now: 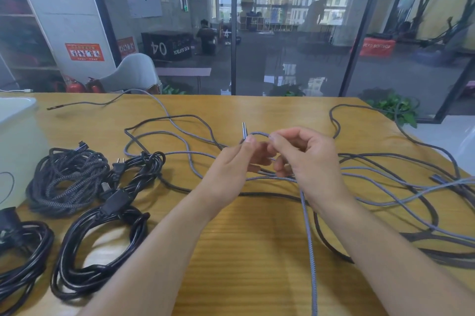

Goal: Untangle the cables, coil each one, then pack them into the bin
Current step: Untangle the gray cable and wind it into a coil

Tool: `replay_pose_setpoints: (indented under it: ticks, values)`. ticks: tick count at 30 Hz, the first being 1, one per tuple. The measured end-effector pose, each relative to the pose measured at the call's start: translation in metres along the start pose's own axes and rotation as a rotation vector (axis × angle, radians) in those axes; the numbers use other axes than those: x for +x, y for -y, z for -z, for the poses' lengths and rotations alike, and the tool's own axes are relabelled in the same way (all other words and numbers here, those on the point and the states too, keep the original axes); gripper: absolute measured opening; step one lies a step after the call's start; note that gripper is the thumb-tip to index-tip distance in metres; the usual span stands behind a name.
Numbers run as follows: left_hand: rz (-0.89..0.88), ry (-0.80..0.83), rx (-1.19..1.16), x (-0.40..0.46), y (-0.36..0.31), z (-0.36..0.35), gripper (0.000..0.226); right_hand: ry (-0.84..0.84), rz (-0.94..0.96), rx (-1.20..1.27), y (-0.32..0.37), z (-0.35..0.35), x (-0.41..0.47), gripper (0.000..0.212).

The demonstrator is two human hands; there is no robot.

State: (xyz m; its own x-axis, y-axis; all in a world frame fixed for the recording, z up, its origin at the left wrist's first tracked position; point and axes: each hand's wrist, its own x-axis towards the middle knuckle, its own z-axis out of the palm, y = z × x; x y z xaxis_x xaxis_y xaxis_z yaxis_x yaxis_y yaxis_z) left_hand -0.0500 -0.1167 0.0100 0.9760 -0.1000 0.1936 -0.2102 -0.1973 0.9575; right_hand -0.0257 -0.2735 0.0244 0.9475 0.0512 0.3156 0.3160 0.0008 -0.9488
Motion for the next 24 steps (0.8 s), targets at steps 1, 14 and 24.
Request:
replay_pose_setpoints:
  ticks: [1,14,24]
  values:
    - [-0.011,0.017,-0.018,-0.001,-0.002,-0.002,0.057,0.01,0.0,0.009,-0.001,-0.004,-0.003,0.008]
    - [0.039,-0.343,-0.402,0.005,-0.005,0.018,0.053,0.578,-0.454,0.253,0.013,-0.02,-0.024,0.025]
    - [0.099,-0.141,-0.472,0.001,-0.007,0.01,0.064,0.529,-0.399,0.197,0.007,-0.018,-0.017,0.029]
